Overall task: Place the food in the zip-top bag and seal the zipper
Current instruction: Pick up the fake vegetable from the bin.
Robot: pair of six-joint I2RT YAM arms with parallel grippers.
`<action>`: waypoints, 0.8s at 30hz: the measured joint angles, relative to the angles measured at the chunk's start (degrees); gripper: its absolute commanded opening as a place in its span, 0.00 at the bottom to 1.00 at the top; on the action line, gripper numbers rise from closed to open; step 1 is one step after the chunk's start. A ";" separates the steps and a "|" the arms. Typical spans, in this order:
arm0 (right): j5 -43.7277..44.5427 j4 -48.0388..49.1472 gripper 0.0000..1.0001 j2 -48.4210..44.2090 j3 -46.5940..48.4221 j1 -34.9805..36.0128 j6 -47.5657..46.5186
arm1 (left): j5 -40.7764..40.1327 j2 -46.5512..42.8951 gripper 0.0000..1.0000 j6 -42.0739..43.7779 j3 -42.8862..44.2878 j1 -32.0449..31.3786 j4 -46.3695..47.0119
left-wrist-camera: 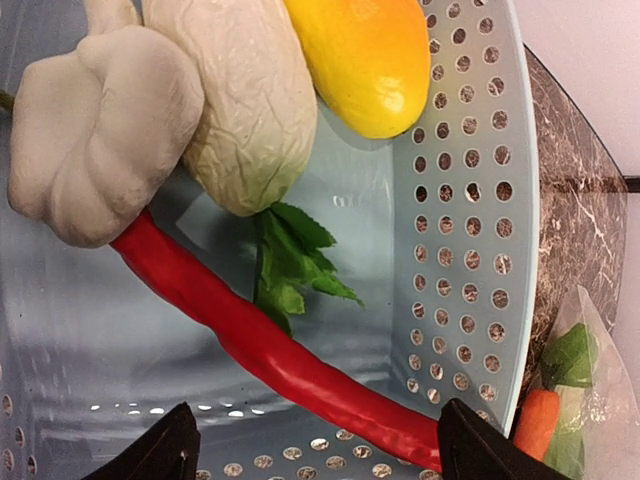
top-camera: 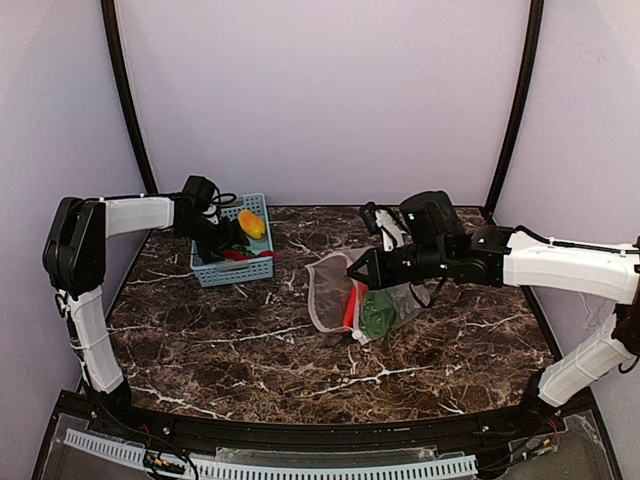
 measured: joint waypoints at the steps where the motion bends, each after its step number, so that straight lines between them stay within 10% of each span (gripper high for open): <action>1: 0.15 0.13 0.00 -0.13 -0.20 0.00 0.00 | -0.07 0.00 0.83 -1.14 -0.66 0.00 0.68; 19: 0.31 0.28 0.00 -0.31 -0.48 0.00 0.09 | -1.11 6.14 0.73 -6.95 -1.88 0.00 6.84; 24: 0.13 0.31 0.00 -0.22 -0.48 0.00 0.09 | -1.60 7.32 0.54 -5.27 0.33 -0.02 6.25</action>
